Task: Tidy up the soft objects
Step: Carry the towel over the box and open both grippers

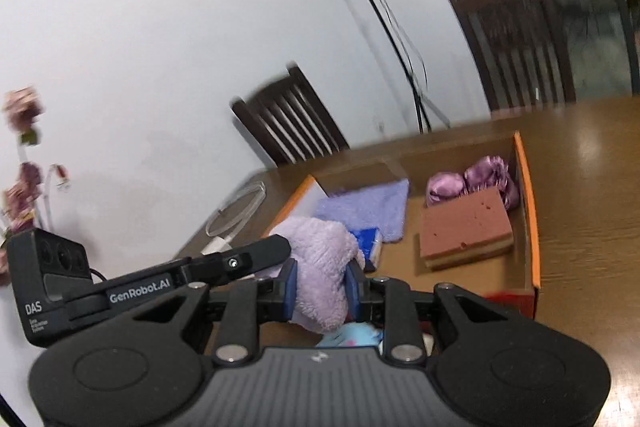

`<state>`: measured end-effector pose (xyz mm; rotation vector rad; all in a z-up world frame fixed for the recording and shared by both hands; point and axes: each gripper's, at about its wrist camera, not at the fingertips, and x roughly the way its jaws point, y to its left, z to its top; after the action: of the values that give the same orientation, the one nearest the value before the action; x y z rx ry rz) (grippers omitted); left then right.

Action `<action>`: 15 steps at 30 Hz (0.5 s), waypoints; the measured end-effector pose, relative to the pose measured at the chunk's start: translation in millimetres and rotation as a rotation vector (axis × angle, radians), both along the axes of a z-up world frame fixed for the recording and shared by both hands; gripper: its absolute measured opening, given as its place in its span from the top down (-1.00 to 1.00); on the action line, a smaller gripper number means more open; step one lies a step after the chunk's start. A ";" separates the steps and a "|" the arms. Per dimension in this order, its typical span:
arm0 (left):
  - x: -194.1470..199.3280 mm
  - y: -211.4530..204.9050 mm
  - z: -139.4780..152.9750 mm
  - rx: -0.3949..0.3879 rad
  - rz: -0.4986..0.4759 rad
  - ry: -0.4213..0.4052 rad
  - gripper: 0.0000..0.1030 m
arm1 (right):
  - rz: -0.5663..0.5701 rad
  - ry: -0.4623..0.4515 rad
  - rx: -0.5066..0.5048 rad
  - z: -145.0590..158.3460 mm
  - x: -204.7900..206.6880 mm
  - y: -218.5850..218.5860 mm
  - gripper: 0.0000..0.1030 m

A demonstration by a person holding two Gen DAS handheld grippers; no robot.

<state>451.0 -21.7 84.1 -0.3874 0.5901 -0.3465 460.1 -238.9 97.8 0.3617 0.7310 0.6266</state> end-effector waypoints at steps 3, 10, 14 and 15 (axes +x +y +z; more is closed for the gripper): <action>28.2 -1.8 -12.1 0.034 0.009 0.084 0.40 | 0.014 0.060 -0.059 -10.0 36.5 8.3 0.53; 60.8 -2.5 -42.2 0.115 0.020 0.177 0.41 | 0.037 0.224 -0.116 -49.0 87.6 24.2 0.50; 63.5 0.5 -58.5 0.139 0.011 0.187 0.40 | 0.044 0.215 -0.194 -67.6 91.2 37.5 0.49; 63.7 -0.2 -60.4 0.145 0.005 0.181 0.40 | 0.044 0.217 -0.207 -72.5 92.8 40.1 0.48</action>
<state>514.7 -21.9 23.8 -0.2823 0.7863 -0.2638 552.9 -198.8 25.4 0.2247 1.0048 0.5522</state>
